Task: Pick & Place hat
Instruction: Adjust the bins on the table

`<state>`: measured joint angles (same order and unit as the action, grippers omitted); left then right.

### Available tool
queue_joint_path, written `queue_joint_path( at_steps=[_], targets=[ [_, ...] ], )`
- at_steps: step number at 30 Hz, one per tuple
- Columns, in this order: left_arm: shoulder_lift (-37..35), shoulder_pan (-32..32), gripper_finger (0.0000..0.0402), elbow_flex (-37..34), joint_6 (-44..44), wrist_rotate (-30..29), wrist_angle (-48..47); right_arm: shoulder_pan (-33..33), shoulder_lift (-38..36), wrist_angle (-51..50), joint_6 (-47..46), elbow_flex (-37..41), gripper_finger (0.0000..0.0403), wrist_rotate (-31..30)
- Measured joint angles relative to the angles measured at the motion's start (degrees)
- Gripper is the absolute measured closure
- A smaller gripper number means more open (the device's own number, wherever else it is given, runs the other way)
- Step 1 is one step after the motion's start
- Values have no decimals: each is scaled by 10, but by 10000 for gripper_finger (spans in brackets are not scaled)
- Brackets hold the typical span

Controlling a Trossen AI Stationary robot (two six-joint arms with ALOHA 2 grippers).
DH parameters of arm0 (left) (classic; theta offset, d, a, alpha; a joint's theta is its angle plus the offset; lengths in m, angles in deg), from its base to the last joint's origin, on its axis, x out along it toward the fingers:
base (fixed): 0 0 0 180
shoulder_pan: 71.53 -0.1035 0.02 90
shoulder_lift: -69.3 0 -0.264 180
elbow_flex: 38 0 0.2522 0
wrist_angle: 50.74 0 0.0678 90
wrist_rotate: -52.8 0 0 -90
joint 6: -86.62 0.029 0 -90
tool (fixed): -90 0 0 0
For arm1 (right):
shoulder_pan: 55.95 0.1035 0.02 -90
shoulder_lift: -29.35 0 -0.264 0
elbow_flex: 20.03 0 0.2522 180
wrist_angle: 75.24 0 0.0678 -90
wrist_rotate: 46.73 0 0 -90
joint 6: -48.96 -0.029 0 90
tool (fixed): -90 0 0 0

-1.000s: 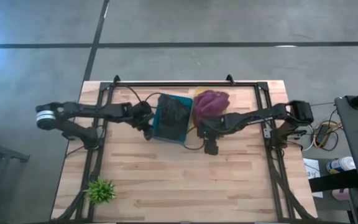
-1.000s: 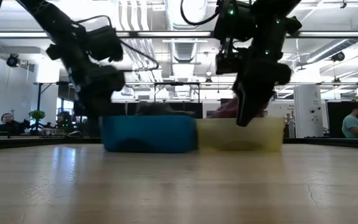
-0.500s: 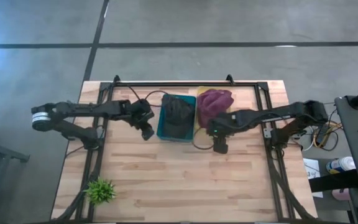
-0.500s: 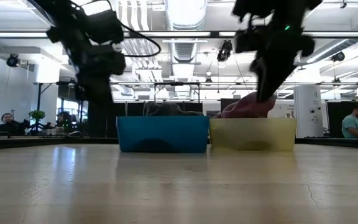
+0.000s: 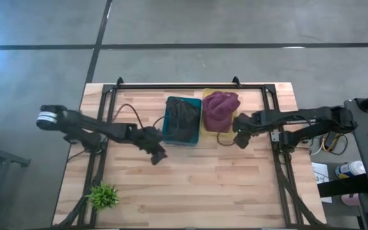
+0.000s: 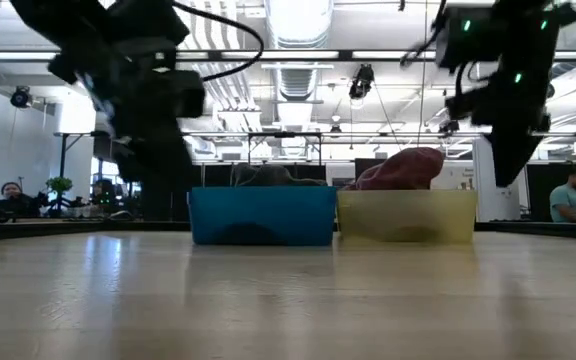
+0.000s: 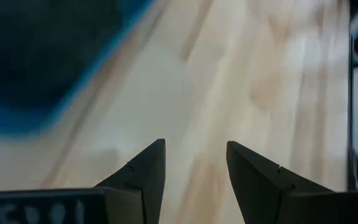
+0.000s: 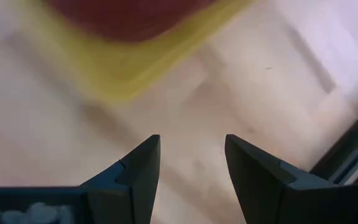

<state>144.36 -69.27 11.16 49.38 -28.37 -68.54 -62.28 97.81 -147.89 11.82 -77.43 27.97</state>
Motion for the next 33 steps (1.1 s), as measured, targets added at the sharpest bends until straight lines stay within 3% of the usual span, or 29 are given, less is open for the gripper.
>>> queue_joint_path(
  at_steps=[6,11,16,23,27,31,33],
  targets=[
    [122,-2,239,28,37,-62,134,-57,26,95,50,29,227,-31],
    [217,-6,239,93,95,-95,140,-86,44,125,97,26,227,-62],
    [265,-12,239,152,128,-130,121,-108,50,120,124,20,227,-76],
    [231,-25,239,161,158,-120,-11,-122,49,102,144,18,227,-89],
    [200,-27,239,129,163,-132,-20,-127,46,99,141,18,227,-109],
    [168,-33,239,122,142,-143,-27,-148,47,94,116,17,227,-132],
    [135,-28,239,122,115,-135,-57,-156,43,70,57,7,227,-130]
  ],
)
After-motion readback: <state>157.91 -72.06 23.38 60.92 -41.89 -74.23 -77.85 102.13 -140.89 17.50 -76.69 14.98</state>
